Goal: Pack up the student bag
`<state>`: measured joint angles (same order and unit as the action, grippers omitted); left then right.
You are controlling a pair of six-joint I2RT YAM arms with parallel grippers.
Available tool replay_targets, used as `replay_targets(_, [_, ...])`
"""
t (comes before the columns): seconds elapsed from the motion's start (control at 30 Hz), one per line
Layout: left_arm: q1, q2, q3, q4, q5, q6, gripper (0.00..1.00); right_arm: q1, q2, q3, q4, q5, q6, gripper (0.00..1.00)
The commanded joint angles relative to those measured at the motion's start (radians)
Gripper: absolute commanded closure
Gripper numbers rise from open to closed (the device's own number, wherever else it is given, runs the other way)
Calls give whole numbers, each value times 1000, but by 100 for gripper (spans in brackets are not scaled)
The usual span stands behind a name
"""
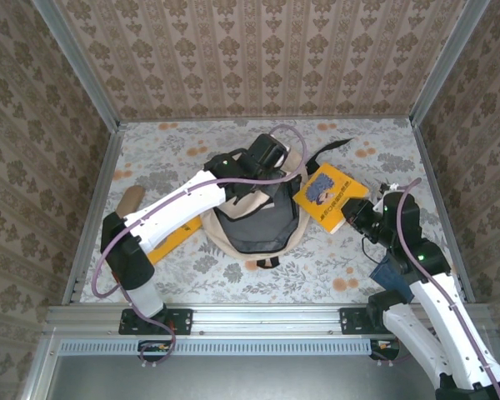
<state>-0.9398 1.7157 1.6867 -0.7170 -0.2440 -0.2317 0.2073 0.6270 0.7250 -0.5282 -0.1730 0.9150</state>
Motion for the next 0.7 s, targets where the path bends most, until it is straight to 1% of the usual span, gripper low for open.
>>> replay_targets(0.0, [-4, 7, 87, 100, -16, -7, 100, -1, -45, 7, 23, -72, -21, 100])
replay_targets(0.13, [-2, 57, 145, 101, -56, -6, 100, -1, -76, 8, -4, -93, -18, 100])
replay_targets(0.2, [2, 81, 171, 106, -79, -13, 100, -1, -75, -1, -32, -130, 3, 100])
replay_targets(0.3, [14, 104, 203, 119, -83, -30, 100, 0, -75, -28, -15, -184, 57, 100])
replay_targets(0.37, [18, 116, 220, 130, -75, -32, 100, 5, -75, -54, 52, -217, 94, 100])
replay_targets(0.47, [20, 132, 250, 126, -62, -29, 100, 12, -65, -90, 124, -229, 143, 100])
replay_targets(0.57, [19, 131, 258, 123, -48, -31, 100, 26, -28, -129, 232, -241, 199, 100])
replay_targets(0.67, [21, 118, 252, 122, -33, -33, 100, 70, 36, -147, 355, -206, 248, 100])
